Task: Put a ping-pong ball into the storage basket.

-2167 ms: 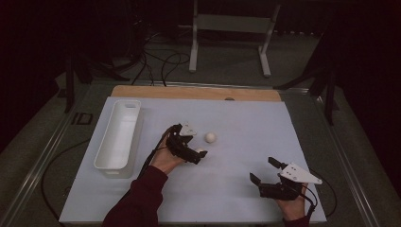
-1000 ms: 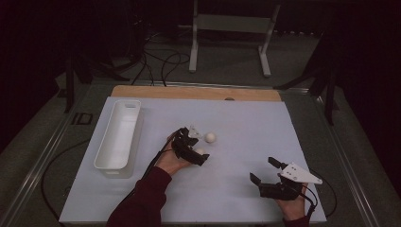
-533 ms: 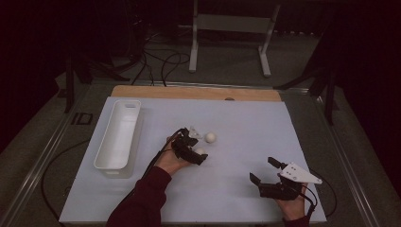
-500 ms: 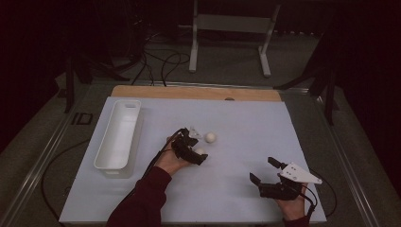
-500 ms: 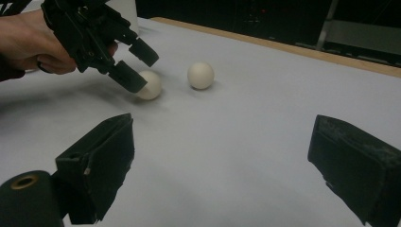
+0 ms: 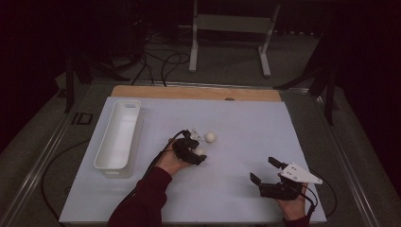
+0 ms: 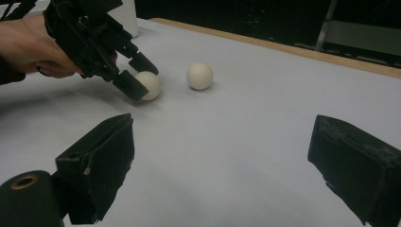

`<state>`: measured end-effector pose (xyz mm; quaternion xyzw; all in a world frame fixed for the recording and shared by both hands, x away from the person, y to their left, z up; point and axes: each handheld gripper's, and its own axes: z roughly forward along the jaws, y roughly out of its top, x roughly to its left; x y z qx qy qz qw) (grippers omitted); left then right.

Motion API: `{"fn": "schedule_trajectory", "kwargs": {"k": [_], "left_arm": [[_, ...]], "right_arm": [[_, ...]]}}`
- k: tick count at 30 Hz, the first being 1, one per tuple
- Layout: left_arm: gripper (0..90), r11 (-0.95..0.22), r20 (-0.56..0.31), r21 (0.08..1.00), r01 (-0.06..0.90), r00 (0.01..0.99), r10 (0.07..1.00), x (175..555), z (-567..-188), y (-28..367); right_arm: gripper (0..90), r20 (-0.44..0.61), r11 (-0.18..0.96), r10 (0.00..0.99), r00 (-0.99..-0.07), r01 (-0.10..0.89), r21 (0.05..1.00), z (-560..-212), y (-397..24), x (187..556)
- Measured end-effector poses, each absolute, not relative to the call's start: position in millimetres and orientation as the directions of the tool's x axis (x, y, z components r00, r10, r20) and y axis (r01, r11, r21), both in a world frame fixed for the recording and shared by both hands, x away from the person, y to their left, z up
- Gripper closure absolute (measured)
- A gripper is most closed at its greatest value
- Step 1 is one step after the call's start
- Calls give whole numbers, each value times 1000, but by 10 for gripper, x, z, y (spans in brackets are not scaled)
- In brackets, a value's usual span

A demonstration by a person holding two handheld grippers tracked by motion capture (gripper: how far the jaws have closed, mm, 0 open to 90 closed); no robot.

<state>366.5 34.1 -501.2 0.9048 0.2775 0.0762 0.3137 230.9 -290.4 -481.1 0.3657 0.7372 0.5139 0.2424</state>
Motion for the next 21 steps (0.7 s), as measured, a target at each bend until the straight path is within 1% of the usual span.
{"fn": "schedule_trajectory", "kwargs": {"k": [3, 7, 9, 21], "left_arm": [[424, -650, -33, 608, 455, 833, 553, 3666, -5020, 336], [489, -660, -29, 599, 455, 835, 550, 3666, -5036, 329], [502, -662, -30, 597, 454, 837, 547, 3662, -5042, 325], [510, -670, -5, 595, 444, 835, 550, 3647, -5020, 330]], "right_arm": [[78, 20, 203, 788, -615, 291, 935, -4810, -2905, 2309], [78, 21, 203, 788, -615, 291, 935, -4810, -2904, 2308], [78, 20, 203, 788, -615, 291, 935, -4810, -2905, 2309], [78, 20, 204, 787, -617, 291, 935, -4817, -2900, 2312]]}}
